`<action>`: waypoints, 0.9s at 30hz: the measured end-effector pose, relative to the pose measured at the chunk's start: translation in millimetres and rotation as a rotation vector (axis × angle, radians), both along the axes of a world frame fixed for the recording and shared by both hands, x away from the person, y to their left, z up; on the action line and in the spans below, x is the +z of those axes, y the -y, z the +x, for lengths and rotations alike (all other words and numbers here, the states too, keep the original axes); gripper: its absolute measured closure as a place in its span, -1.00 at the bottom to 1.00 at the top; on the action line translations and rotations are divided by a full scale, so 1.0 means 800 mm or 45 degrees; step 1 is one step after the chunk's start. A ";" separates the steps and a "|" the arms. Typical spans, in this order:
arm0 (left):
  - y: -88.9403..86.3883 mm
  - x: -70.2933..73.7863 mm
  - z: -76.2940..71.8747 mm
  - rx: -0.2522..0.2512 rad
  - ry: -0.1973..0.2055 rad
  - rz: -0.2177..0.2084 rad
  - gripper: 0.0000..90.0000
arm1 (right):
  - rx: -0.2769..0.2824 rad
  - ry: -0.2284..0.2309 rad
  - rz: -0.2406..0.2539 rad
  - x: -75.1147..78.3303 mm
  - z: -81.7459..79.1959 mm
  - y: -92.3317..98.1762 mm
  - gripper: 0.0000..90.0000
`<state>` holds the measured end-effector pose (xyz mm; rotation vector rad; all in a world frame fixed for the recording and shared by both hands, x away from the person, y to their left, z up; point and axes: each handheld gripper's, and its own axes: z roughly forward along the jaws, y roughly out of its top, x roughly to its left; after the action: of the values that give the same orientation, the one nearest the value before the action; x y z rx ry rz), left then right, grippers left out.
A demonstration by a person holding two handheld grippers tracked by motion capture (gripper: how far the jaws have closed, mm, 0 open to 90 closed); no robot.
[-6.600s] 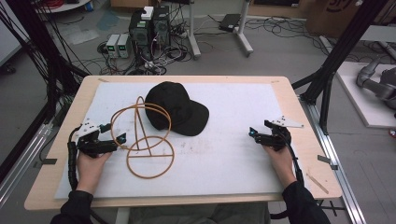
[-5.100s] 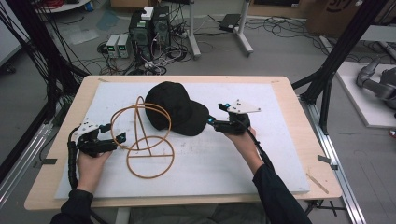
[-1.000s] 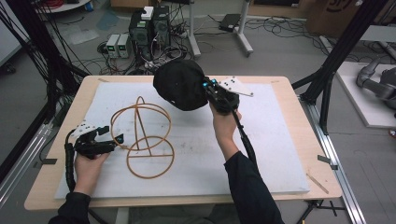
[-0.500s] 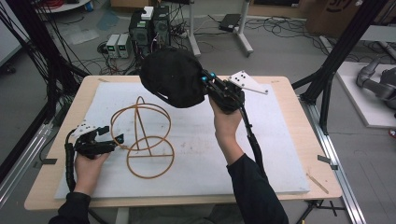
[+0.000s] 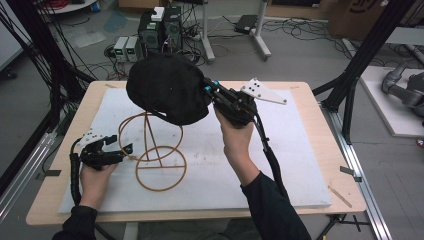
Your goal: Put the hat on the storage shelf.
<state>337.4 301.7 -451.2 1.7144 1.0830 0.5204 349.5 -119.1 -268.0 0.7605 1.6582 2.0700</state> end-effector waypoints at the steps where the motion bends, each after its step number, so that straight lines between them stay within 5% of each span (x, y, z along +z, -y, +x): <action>1: 0.000 0.000 0.000 0.000 0.000 0.001 -0.55 | 0.015 -0.001 -0.003 0.000 -0.002 -0.001 0.97; 16: 0.000 0.000 0.000 0.004 0.000 0.002 -0.55 | 0.193 0.008 -0.028 -0.009 -0.021 -0.023 0.97; 23: 0.000 0.000 0.000 0.003 -0.001 0.003 -0.55 | 0.219 0.015 -0.123 -0.026 -0.022 -0.030 0.94; 27: 0.000 0.000 0.000 0.002 -0.003 0.002 -0.55 | 0.227 0.069 -0.203 -0.035 -0.025 -0.031 0.87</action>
<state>337.5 301.7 -451.2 1.7165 1.0859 0.5205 329.8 -94.3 -296.3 0.5171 1.8935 2.0228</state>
